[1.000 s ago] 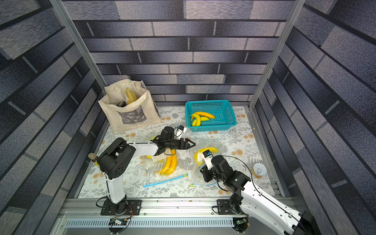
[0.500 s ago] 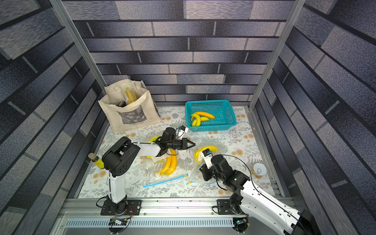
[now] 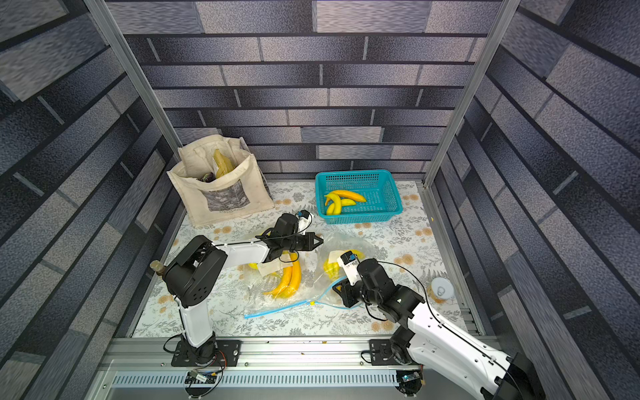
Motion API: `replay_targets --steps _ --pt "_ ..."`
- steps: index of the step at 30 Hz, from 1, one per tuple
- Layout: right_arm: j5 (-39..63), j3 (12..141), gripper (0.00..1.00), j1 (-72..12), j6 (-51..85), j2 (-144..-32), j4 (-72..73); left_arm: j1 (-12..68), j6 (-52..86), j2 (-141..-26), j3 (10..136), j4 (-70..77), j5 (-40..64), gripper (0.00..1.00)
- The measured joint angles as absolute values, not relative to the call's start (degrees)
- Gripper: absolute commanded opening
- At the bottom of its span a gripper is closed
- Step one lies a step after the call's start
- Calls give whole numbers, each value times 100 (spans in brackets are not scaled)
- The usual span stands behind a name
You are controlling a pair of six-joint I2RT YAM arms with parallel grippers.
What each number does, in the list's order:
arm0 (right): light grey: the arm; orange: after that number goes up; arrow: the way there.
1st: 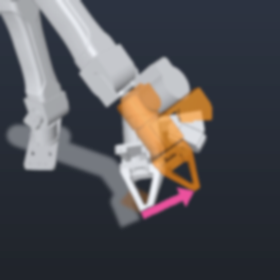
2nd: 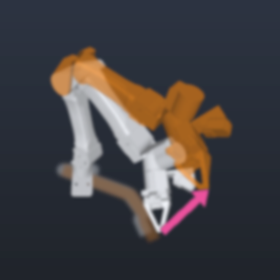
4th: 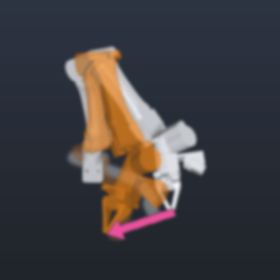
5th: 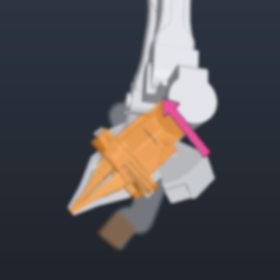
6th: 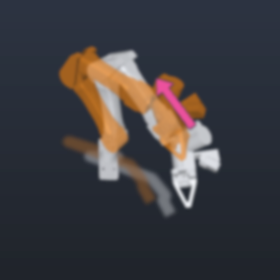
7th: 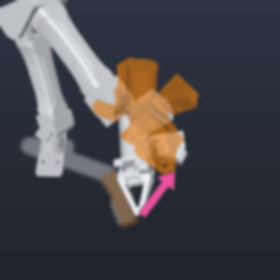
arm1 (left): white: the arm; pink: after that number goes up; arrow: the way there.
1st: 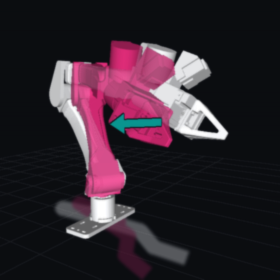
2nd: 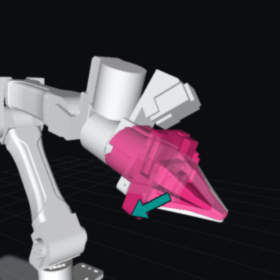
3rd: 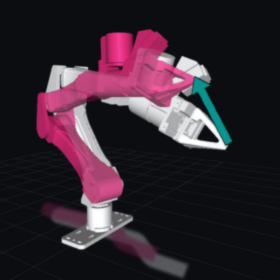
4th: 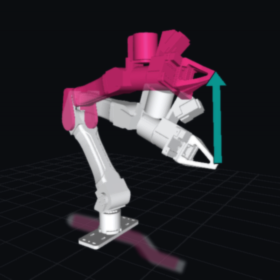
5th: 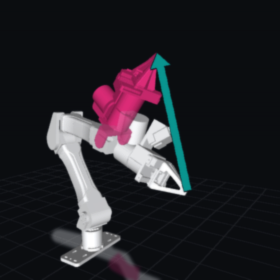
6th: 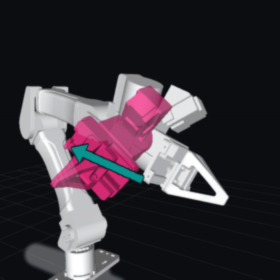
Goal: Open the zip-top bag and take out the banana
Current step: Pick up the banana from the zipper food storage bag.
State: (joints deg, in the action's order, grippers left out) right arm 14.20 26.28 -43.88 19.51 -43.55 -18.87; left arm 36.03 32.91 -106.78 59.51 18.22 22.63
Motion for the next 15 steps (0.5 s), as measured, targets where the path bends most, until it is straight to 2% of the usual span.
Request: replay_targets --steps 5,15 --pt "2156 2696 5 -4388 1997 -4425 -2126 3603 2995 -10488 6058 1319 1133 0" --pt "3859 3030 3 -4388 2300 -3885 -2447 3601 2934 -10530 6501 814 -672 0"
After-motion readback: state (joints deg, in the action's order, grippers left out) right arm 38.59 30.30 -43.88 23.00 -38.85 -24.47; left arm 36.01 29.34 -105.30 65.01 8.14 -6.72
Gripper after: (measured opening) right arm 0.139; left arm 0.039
